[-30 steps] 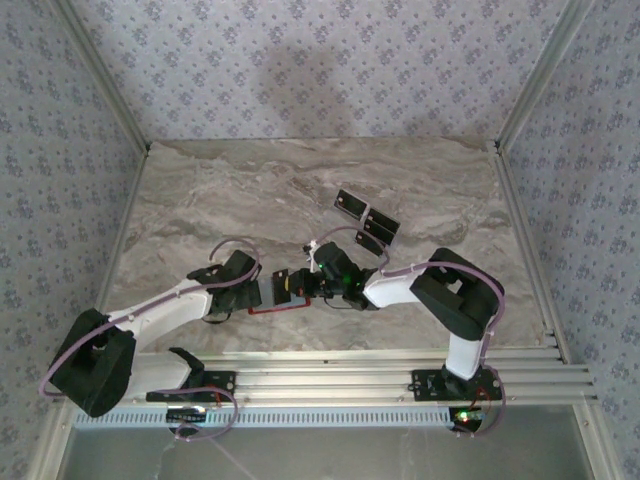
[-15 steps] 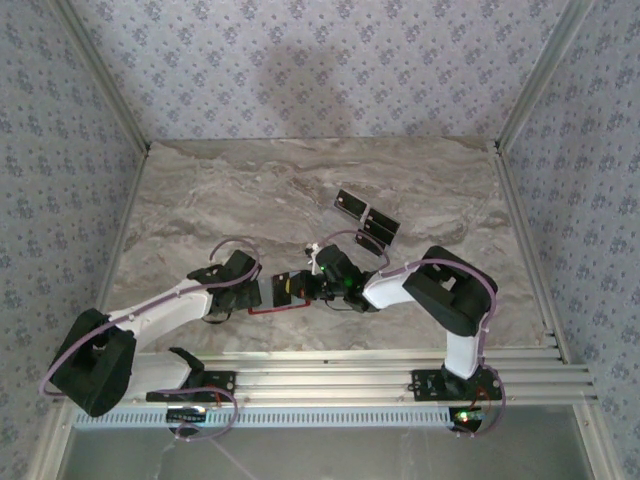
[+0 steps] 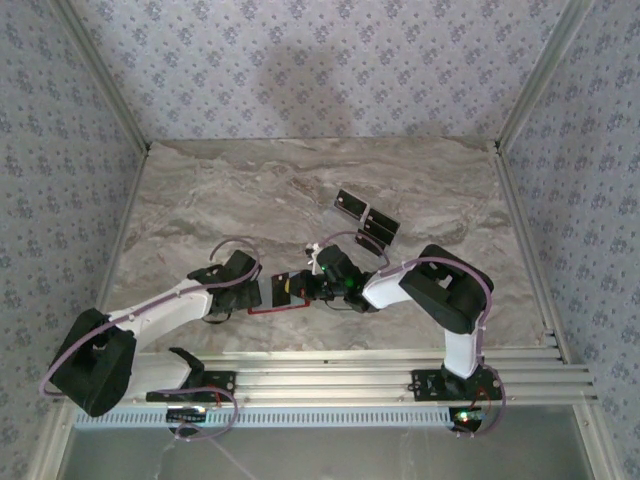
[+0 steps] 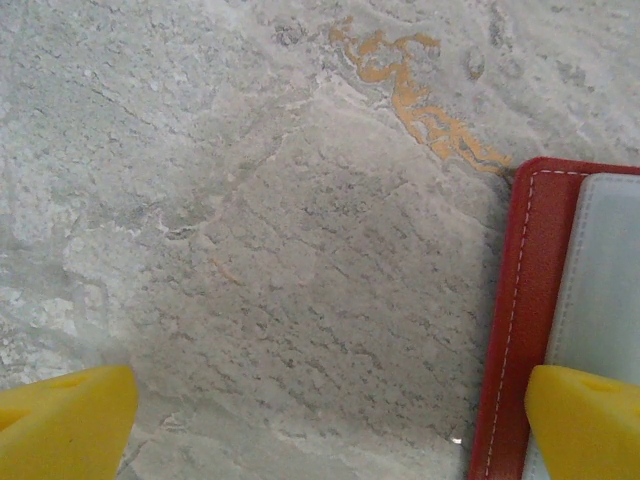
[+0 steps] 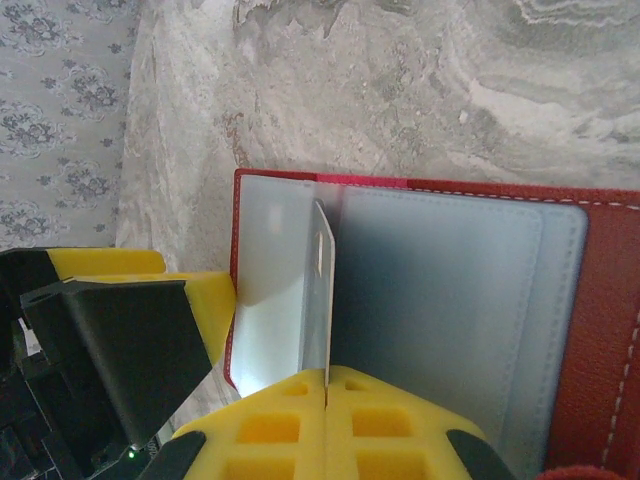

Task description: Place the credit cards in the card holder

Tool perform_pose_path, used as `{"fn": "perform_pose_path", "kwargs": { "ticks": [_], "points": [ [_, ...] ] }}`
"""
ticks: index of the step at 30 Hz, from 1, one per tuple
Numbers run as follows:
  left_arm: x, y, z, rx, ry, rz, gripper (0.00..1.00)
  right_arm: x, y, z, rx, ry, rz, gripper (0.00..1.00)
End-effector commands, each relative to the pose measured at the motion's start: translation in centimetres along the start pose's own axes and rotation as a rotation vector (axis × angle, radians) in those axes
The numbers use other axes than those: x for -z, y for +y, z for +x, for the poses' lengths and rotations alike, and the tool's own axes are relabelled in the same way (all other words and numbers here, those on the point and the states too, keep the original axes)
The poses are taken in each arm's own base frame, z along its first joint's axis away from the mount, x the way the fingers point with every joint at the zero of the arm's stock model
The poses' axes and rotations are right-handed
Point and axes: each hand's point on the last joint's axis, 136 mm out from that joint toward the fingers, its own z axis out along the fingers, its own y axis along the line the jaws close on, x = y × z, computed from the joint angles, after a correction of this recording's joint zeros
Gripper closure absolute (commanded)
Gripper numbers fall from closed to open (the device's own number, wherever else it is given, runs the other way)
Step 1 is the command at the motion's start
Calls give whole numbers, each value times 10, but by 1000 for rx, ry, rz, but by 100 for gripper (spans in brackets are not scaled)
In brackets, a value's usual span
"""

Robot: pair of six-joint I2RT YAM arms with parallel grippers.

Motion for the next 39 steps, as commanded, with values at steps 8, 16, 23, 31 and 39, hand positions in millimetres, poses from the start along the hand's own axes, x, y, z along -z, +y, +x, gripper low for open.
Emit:
{"fn": "perform_pose_path", "kwargs": {
  "ticks": [8, 16, 23, 31, 39],
  "points": [
    [0, 5, 3, -9, 8, -34, 0, -1, -18, 12, -27, 35, 29, 100],
    [-1, 6, 4, -11, 10, -39, 0, -3, -20, 14, -30, 52, 18, 100],
    [-1, 5, 3, -13, 10, -39, 0, -6, -22, 9, -39, 43, 17, 100],
    [-1, 5, 3, -16, 12, -39, 0, -5, -26, 0, -49, 29, 16, 100],
    [-1, 5, 3, -15, 12, -40, 0, -9, -27, 2, -48, 44, 15, 100]
  ]
}}
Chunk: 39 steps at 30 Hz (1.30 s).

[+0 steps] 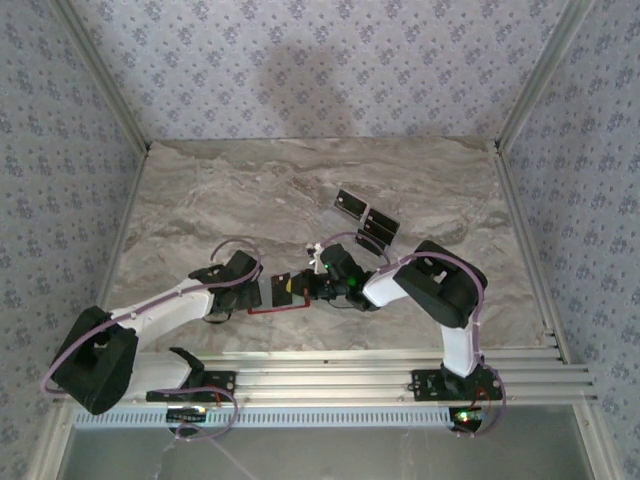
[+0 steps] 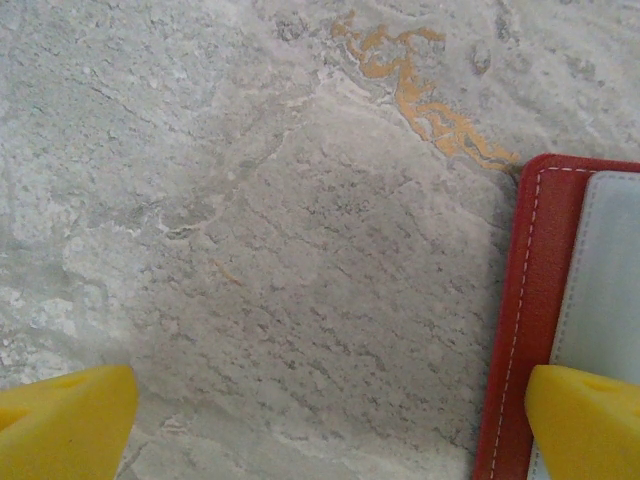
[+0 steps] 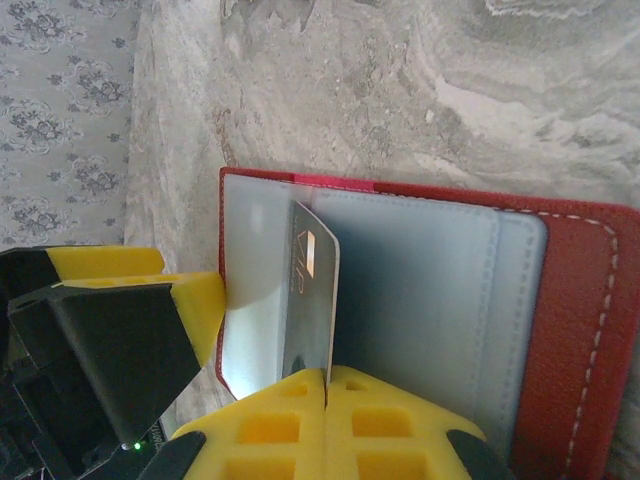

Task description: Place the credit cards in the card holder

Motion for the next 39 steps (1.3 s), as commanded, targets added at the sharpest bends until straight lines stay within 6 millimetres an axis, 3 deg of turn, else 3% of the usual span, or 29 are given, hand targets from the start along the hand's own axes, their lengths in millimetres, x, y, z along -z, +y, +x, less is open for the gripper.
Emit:
{"fn": "perform_pose_path", "kwargs": {
  "ticks": [1, 39],
  "points": [
    [1, 4, 2, -8, 10, -28, 0, -5, -16, 4, -25, 18, 45, 100],
    [0, 3, 2, -12, 10, -30, 0, -21, -9, 20, -18, 78, 53, 100]
  ]
}}
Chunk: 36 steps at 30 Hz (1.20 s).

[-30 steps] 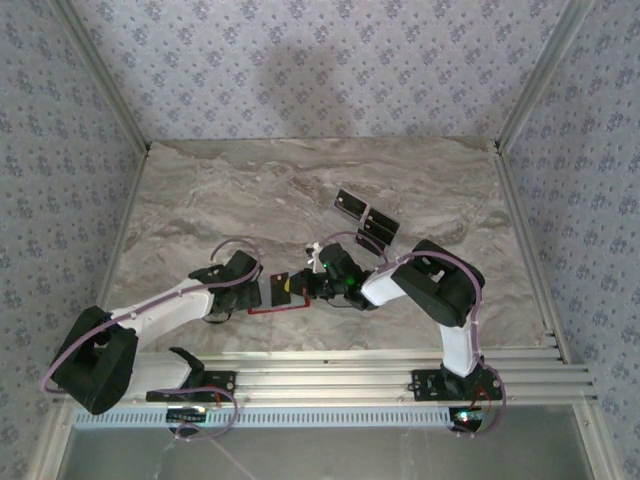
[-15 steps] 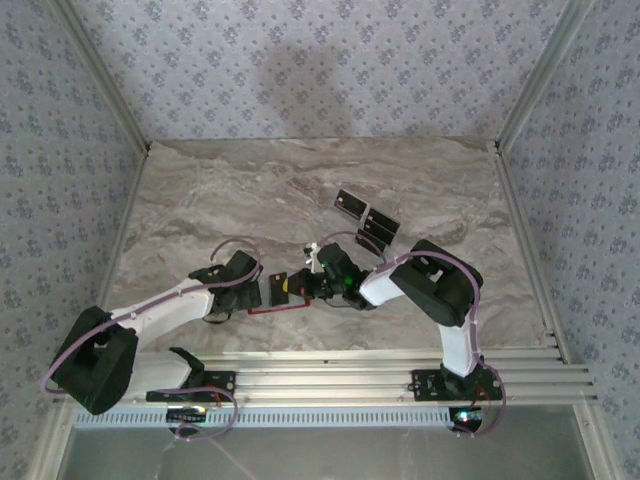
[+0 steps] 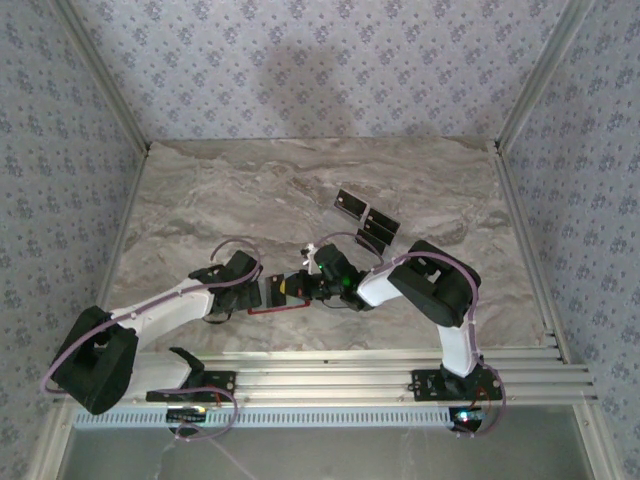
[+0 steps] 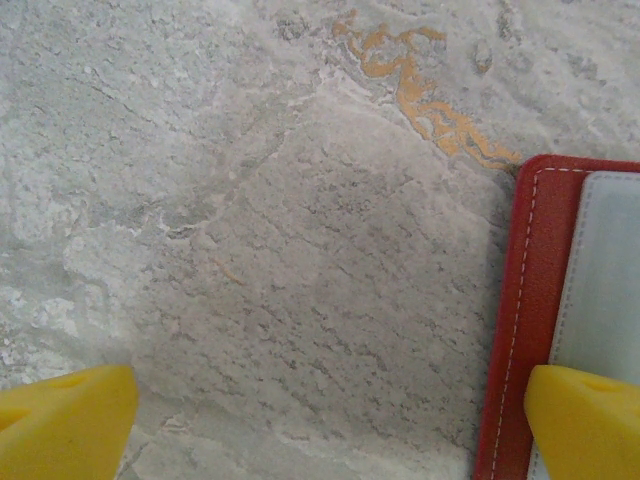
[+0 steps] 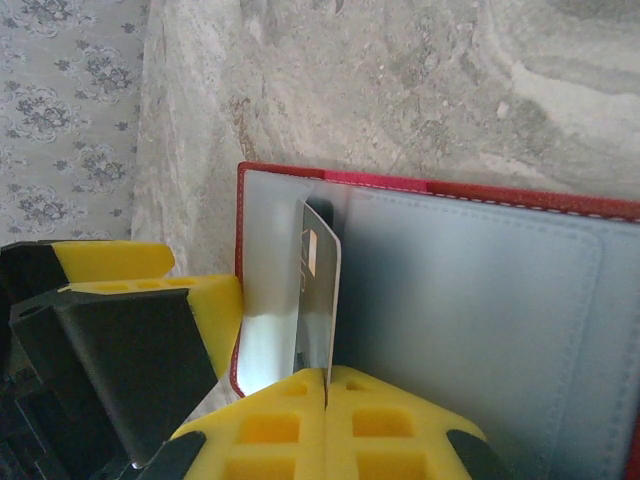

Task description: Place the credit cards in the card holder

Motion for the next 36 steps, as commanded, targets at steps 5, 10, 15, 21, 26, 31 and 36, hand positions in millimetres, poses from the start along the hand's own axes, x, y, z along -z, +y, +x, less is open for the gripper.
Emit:
{"fn": "perform_pose_path", "kwargs": {
  "ticks": [5, 10, 15, 21, 26, 31, 36],
  "points": [
    [1, 3, 2, -13, 9, -27, 0, -11, -16, 14, -29, 61, 74, 95],
    [3, 1, -1, -5, 1, -18, 0, -3, -9, 10, -11, 59, 86, 70],
    [11, -4, -12, 14, -28, 5, 0, 7, 2, 5, 31, 70, 121, 52],
    [27, -6, -39, 68, -85, 38, 0, 15, 10, -1, 85, 87, 168, 46],
    [30, 2, -51, 105, -101, 41, 0, 24, 10, -4, 119, 93, 224, 46],
    [26, 5, -44, 111, -78, 37, 0, 33, 6, -7, 157, 110, 306, 48],
    [18, 10, -31, 128, -52, 30, 0, 38, -4, -7, 212, 152, 417, 70]
  ]
}}
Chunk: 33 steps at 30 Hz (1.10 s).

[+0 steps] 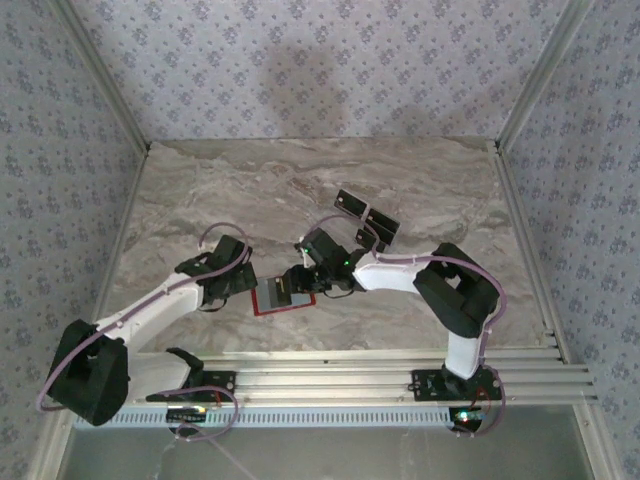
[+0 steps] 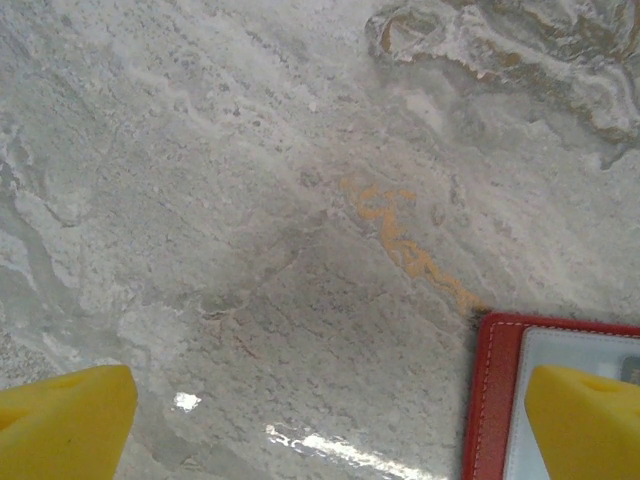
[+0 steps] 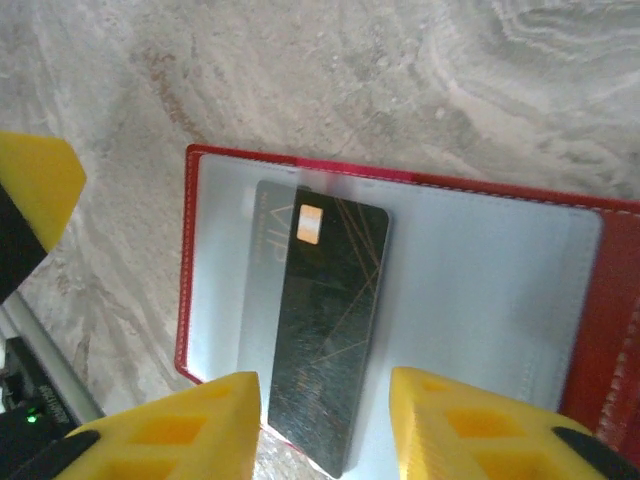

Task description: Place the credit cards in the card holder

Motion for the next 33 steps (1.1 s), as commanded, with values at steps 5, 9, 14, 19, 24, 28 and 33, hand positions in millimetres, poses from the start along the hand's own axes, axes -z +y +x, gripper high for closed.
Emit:
{"fn": "perform_pose_path", "kwargs": {
  "ticks": [5, 9, 14, 19, 24, 28, 33],
  "points": [
    [-6, 12, 18, 20, 43, -25, 0, 3, -13, 4, 97, 64, 138, 88],
    [-10, 12, 24, 21, 61, -28, 0, -5, -13, 6, 98, 79, 140, 91],
    [-15, 10, 30, 11, 78, -33, 0, -14, -12, 7, 102, 97, 133, 93],
    [-19, 8, 34, -2, 88, -38, 0, -19, -4, 0, 110, 92, 121, 94],
    [-22, 5, 36, -9, 93, -39, 0, -25, -4, 1, 110, 107, 119, 94],
    [-24, 5, 38, -13, 94, -39, 0, -29, -2, 3, 109, 117, 113, 94],
    [-26, 5, 40, -16, 98, -42, 0, -34, 5, 5, 113, 128, 96, 94]
  ]
}}
